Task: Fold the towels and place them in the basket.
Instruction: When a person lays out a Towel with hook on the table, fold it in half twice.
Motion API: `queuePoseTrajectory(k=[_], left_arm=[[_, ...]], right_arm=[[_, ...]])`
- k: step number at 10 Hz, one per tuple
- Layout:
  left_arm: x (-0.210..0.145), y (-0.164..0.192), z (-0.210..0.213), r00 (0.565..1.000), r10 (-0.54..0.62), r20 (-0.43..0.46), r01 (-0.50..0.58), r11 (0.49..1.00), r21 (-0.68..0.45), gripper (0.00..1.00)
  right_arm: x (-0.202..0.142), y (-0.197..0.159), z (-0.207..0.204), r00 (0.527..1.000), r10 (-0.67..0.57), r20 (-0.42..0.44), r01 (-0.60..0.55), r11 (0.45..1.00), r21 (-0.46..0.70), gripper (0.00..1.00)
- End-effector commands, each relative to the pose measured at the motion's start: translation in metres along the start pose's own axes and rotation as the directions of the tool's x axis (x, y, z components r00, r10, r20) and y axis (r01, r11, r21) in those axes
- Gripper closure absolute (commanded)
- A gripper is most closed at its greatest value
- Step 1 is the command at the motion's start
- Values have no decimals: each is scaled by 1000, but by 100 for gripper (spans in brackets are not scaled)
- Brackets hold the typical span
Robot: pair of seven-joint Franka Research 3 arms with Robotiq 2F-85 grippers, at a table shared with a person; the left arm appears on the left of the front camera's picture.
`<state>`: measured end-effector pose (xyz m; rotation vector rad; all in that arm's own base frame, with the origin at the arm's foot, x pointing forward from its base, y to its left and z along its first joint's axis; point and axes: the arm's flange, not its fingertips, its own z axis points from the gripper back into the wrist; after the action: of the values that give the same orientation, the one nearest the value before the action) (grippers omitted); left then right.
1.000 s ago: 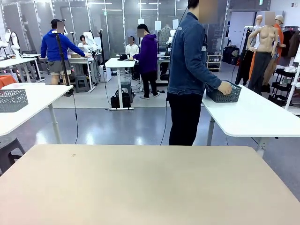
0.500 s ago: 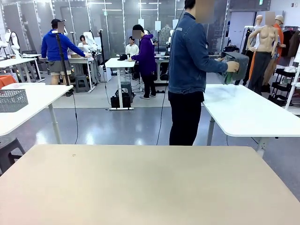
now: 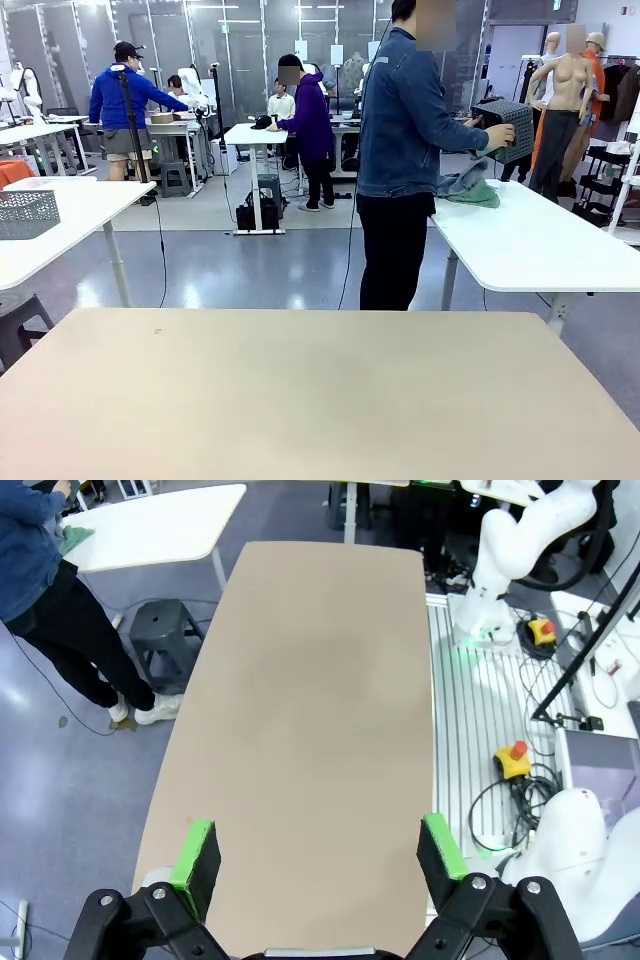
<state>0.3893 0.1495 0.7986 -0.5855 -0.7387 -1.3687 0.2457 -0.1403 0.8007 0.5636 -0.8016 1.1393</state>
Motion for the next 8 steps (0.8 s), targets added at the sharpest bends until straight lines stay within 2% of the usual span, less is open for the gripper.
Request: queuePoseTrajectory(k=[1,8], left_arm=[[3,0,1,1000,-10,2,10,1000,14,0],[3,0,1,1000,-10,2,10,1000,14,0]], right_arm=[[0,2,1,1000,4,2,-4,1000,-1,0],[0,2,1,1000,4,2,-4,1000,-1,0]])
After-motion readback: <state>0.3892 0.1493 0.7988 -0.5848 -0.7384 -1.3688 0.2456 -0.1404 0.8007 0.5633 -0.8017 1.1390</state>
